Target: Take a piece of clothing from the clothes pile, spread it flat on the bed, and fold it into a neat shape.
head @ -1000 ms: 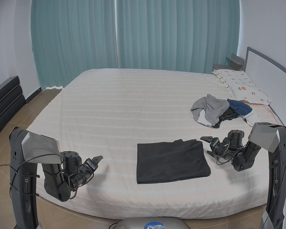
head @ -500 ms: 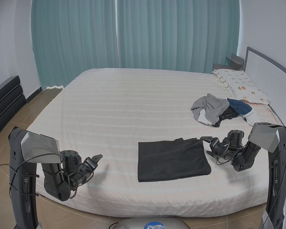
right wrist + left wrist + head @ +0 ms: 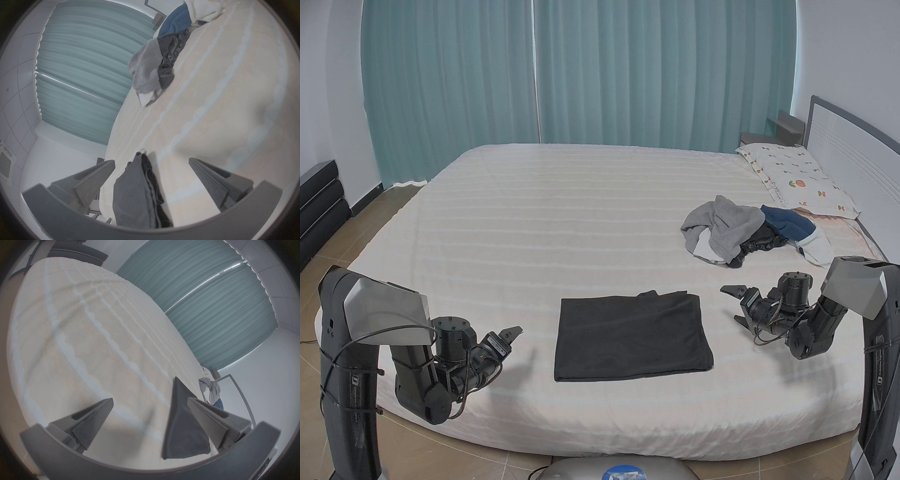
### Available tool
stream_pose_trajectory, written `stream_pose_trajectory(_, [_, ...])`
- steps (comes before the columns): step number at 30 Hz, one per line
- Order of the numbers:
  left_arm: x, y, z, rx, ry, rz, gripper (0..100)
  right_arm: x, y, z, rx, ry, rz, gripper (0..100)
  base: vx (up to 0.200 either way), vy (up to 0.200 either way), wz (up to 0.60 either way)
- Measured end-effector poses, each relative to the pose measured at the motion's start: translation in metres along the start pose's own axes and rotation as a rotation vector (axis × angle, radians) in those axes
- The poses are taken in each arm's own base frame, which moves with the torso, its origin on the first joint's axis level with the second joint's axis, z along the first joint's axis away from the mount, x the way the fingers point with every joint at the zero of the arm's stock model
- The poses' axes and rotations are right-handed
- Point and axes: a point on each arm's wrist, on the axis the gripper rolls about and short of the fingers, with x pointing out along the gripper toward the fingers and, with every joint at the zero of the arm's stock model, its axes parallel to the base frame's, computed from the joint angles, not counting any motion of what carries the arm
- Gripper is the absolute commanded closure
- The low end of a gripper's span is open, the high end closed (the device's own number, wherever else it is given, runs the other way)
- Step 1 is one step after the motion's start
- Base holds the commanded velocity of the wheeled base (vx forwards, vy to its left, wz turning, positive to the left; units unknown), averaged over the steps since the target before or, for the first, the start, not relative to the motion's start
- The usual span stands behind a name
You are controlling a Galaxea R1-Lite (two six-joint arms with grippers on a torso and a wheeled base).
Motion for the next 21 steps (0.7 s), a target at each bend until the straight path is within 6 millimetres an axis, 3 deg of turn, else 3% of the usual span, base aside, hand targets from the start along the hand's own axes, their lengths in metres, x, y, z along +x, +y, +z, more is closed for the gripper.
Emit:
stream_pose_trajectory(7, [0.005,-0.011,0.003,0.019,-0.01,-0.034,0,0.0,0.0,0.0,-0.001,-0.001,-0.002,0,0.0,0.0,0.0])
stream_pose_trajectory(16, [0.035,-0.032,0.008,0.093,0.01,-0.067,0,0.0,0.0,-0.001,-0.002,-0.001,-0.004,0,0.0,0.0,0.0])
stream_pose_trajectory(21, [0.049,-0.033,0.005,0.173,0.052,-0.103,0,0.0,-0.001,-0.001,-0.002,0.001,-0.006,0,0.0,0.0,0.0])
